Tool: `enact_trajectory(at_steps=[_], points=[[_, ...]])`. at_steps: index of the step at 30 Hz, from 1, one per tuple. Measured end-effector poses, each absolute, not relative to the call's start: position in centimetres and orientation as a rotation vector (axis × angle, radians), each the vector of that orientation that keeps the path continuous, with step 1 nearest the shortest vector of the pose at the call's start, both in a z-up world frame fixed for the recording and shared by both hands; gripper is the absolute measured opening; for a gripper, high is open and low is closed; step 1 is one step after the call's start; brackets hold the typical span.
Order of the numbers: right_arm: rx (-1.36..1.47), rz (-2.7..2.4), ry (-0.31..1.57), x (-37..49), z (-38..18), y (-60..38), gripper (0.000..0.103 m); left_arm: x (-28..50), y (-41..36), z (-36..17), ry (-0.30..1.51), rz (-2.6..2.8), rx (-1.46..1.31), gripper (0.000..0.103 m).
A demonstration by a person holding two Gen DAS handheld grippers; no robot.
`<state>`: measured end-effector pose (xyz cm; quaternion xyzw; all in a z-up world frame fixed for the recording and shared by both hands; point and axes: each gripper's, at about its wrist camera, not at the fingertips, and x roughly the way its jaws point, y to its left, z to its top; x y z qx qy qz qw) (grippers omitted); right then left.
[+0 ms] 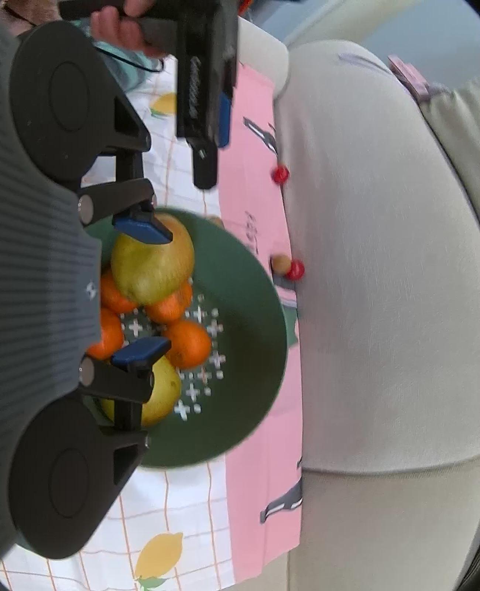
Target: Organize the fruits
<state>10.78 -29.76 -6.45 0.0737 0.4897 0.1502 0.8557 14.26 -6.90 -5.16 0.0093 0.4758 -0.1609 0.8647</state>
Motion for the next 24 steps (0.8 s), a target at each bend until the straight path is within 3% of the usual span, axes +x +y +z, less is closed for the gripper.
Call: enact_trajectory(at_steps=[11, 24], points=[[0.088, 0.323, 1.104, 11.6, -9.3, -27.0, 0.059, 14.2, -5.9, -4.9, 0.992, -0.322, 0.012, 0.084], [0.125, 0.280, 1.026, 14.7, -8.0, -27.0, 0.057, 14.4, -5.7, -5.1, 1.000, -0.319, 0.007, 0.084]])
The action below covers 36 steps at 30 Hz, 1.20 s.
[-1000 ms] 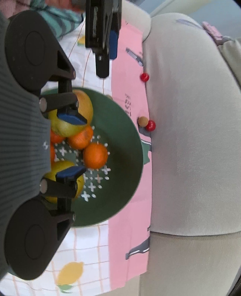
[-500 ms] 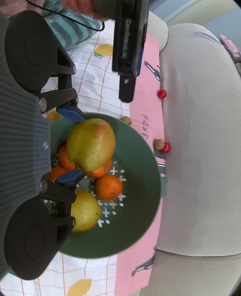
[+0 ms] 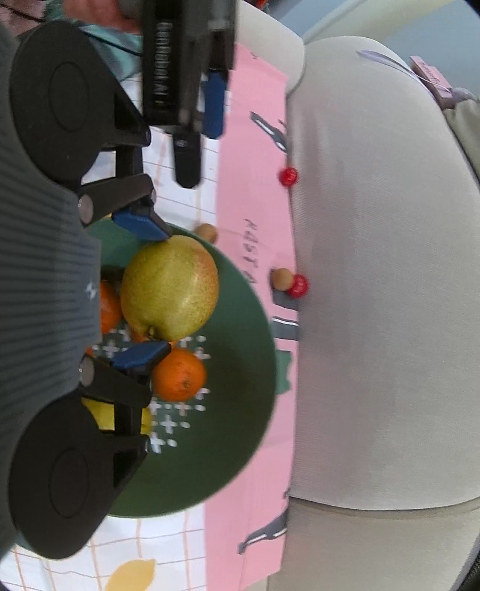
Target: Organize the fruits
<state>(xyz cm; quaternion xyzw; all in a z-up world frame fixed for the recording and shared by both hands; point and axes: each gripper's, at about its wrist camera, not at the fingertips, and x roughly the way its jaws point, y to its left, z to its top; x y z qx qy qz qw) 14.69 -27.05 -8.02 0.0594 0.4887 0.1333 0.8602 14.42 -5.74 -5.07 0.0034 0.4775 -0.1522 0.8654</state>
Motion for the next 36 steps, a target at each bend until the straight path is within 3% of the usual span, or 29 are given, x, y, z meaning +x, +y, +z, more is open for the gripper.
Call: enact_trajectory(at_steps=[11, 27, 31, 36], points=[[0.108, 0.131, 0.950, 16.1, -6.8, -29.2, 0.057, 14.6, -5.7, -5.3, 1.003, -0.318, -0.002, 0.084], [0.080, 0.225, 1.010, 15.1, -8.2, -28.5, 0.053, 14.5, -5.5, -5.0, 1.000, -0.319, -0.010, 0.084], [0.060, 0.223, 1.067, 14.5, -10.1, -27.6, 0.042, 14.6, -5.6, -5.3, 1.010, -0.324, -0.012, 0.084], [0.088, 0.185, 1.076, 15.2, -11.6, -27.6, 0.040, 14.5, -5.8, -5.7, 1.019, -0.339, -0.003, 0.084]])
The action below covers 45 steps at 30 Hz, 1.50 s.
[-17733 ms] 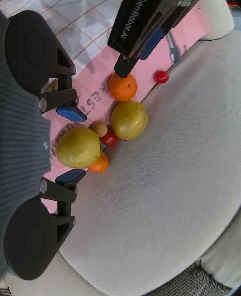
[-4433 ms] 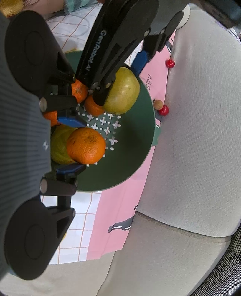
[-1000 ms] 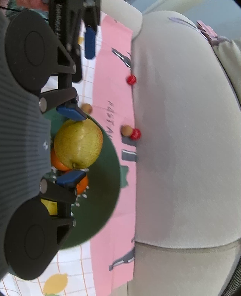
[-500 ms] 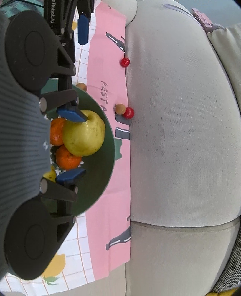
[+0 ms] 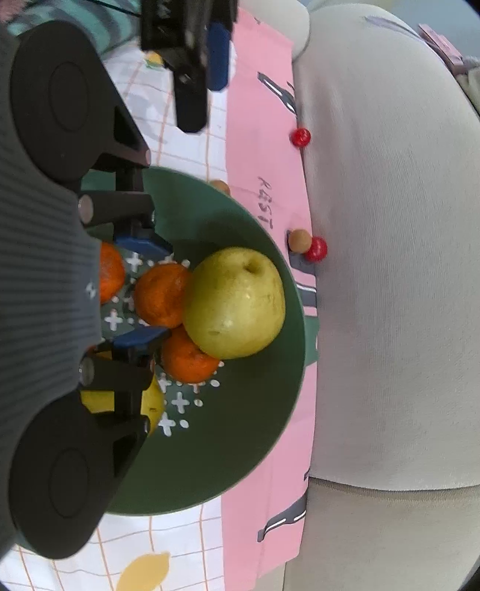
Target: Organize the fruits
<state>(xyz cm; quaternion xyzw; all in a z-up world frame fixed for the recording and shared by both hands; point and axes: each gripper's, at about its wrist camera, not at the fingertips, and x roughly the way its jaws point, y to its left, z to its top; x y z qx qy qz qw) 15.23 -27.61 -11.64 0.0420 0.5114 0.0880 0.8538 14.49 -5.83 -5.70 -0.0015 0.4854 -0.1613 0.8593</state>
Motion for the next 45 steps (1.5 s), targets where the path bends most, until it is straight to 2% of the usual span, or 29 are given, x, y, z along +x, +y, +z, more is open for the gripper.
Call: enact_trajectory(at_steps=[10, 12, 14, 18, 21, 22, 23, 25, 29, 37, 38, 39, 40, 45], points=[[0.131, 0.169, 1.118, 15.6, -12.5, -27.6, 0.038, 14.8, -5.4, -6.3, 1.035, -0.330, -0.014, 0.084], [0.123, 0.169, 1.120, 15.2, -12.0, -27.8, 0.024, 14.8, -5.4, -6.4, 1.038, -0.332, -0.016, 0.084], [0.143, 0.187, 1.121, 14.7, -11.2, -28.4, 0.000, 14.8, -5.5, -6.5, 1.038, -0.334, -0.019, 0.084], [0.169, 0.190, 1.131, 13.8, -10.2, -29.4, 0.000, 14.8, -5.7, -6.7, 1.040, -0.339, -0.021, 0.084], [0.198, 0.187, 1.132, 13.8, -10.5, -29.6, 0.014, 14.8, -6.1, -6.7, 1.041, -0.348, -0.019, 0.084], [0.209, 0.184, 1.133, 14.0, -10.7, -29.5, 0.029, 14.7, -6.2, -6.7, 1.041, -0.352, -0.016, 0.084], [0.208, 0.185, 1.126, 14.2, -10.9, -29.4, 0.033, 14.6, -6.3, -6.6, 1.040, -0.356, -0.014, 0.084], [0.172, 0.187, 1.120, 14.9, -11.7, -28.3, 0.033, 14.5, -6.4, -6.5, 1.038, -0.362, -0.007, 0.084], [0.059, 0.167, 1.100, 15.7, -12.6, -27.0, 0.039, 14.5, -6.1, -6.1, 1.033, -0.347, -0.009, 0.084], [0.037, 0.174, 1.107, 15.1, -11.7, -27.8, 0.034, 14.6, -6.1, -6.1, 1.035, -0.350, -0.007, 0.084], [0.039, 0.176, 1.101, 14.9, -11.3, -28.0, 0.025, 14.6, -6.2, -6.1, 1.033, -0.353, -0.005, 0.084], [0.031, 0.175, 1.092, 14.7, -10.9, -28.3, 0.009, 14.5, -6.2, -6.1, 1.032, -0.356, -0.004, 0.084], [0.033, 0.183, 1.086, 14.5, -10.3, -28.7, 0.000, 14.5, -6.3, -6.0, 1.030, -0.358, -0.005, 0.084], [0.092, 0.203, 1.103, 13.9, -9.4, -30.0, 0.000, 14.6, -6.6, -6.2, 1.033, -0.361, -0.010, 0.084]])
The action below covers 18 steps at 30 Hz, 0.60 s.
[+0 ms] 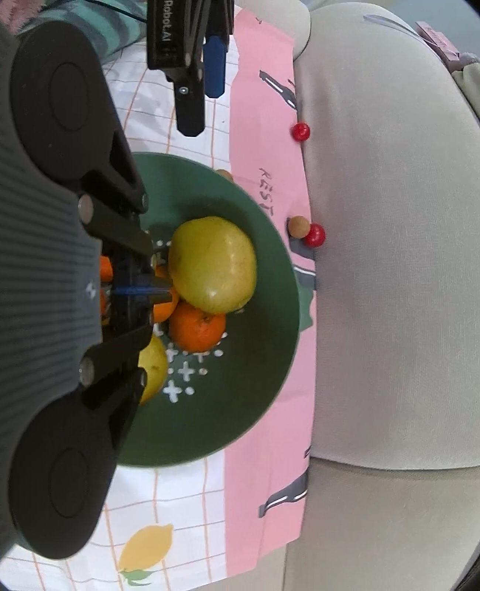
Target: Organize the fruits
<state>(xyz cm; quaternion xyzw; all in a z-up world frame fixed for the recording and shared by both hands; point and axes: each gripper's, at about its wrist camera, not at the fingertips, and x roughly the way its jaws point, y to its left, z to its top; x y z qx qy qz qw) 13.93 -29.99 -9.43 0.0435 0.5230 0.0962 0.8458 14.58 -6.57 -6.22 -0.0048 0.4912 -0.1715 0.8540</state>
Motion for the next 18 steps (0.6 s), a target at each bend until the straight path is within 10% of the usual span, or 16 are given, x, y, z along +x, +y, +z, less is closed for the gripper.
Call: enact_trajectory(at_steps=[3, 5, 18], points=[[0.086, 0.224, 1.121, 13.9, -10.0, -29.4, 0.012, 14.4, -7.0, -6.2, 1.031, -0.376, 0.002, 0.084], [0.034, 0.222, 1.116, 14.1, -10.4, -28.5, 0.041, 14.3, -7.0, -6.2, 1.031, -0.377, 0.008, 0.084], [-0.244, 0.279, 1.169, 15.5, -12.5, -26.0, 0.039, 14.4, -6.3, -5.6, 1.021, -0.361, 0.000, 0.084]])
